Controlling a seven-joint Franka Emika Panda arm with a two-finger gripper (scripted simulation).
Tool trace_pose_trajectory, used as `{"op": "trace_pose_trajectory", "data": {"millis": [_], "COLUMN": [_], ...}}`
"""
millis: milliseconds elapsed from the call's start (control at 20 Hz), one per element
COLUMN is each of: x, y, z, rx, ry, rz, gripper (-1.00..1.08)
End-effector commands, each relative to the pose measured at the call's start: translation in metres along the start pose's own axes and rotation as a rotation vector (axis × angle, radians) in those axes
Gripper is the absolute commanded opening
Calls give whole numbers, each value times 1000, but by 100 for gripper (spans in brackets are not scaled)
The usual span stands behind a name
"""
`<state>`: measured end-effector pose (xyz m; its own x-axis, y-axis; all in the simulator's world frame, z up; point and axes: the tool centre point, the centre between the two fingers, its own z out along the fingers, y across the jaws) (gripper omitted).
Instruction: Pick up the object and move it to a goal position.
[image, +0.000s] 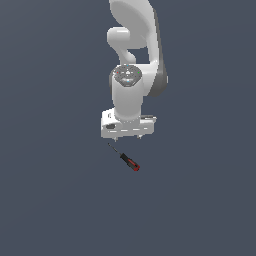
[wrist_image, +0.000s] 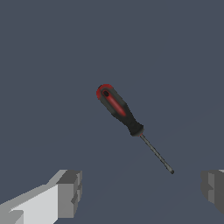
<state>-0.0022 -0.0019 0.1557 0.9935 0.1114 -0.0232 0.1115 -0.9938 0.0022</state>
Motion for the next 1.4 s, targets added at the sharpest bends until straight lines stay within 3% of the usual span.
{"op": "trace_pose_trajectory", "data": {"millis": [0,950,1350], "x": [1,9,11], "y": [2,23,28], "z": [6,66,84], "rx": [-2,-9,-7], "ry": [0,12,20], "rz": [-43,-532,-675], "gripper": [100,100,100]}}
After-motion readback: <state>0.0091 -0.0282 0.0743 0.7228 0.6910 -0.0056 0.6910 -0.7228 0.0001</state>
